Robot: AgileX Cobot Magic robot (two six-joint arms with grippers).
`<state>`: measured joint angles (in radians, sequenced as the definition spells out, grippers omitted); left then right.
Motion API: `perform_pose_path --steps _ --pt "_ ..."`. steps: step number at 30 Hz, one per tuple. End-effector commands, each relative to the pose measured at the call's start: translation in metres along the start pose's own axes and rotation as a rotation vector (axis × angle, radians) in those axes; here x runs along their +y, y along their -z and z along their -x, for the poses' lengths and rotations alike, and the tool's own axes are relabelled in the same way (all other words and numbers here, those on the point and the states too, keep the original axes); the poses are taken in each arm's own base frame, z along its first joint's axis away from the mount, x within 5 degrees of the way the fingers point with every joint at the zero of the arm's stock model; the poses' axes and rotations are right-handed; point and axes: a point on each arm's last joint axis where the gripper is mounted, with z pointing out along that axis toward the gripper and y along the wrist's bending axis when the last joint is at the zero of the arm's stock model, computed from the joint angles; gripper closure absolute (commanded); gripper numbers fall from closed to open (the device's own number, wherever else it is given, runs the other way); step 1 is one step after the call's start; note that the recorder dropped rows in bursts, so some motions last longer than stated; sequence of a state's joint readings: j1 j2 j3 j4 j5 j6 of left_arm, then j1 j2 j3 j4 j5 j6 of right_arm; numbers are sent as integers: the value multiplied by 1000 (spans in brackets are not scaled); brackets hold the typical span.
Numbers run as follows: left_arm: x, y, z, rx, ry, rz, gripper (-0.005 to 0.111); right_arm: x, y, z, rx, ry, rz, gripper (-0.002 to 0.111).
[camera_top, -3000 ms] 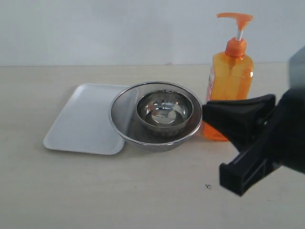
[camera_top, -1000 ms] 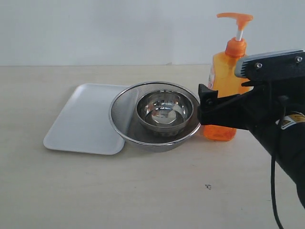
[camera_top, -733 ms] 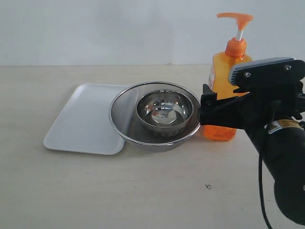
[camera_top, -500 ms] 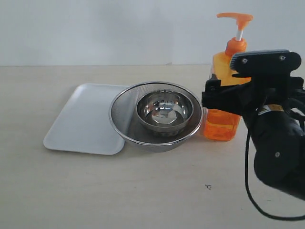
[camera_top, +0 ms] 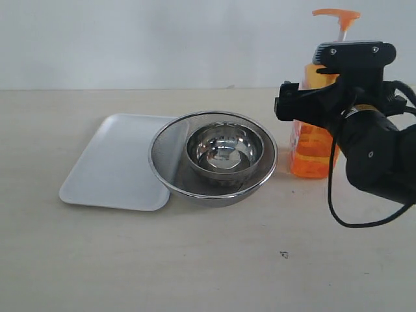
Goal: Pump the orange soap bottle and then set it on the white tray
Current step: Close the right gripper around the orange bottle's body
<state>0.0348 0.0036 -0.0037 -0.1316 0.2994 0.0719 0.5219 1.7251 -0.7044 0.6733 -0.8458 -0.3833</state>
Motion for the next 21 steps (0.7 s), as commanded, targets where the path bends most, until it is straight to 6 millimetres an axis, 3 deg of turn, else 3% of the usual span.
perform_pose_path --steps 1,8,13,21 --pt "0 0 -1 -1 -3 2 102 2 -12 -3 -31 28 -25 6" --pt "0 0 -1 -1 -3 2 102 0 -21 -12 -68 54 -93 6" --pt "0 0 -1 -1 -3 2 102 -6 -23 -8 -115 45 -135 6" --pt "0 0 -1 -3 -3 2 102 -18 -36 -9 -15 7 -128 6"
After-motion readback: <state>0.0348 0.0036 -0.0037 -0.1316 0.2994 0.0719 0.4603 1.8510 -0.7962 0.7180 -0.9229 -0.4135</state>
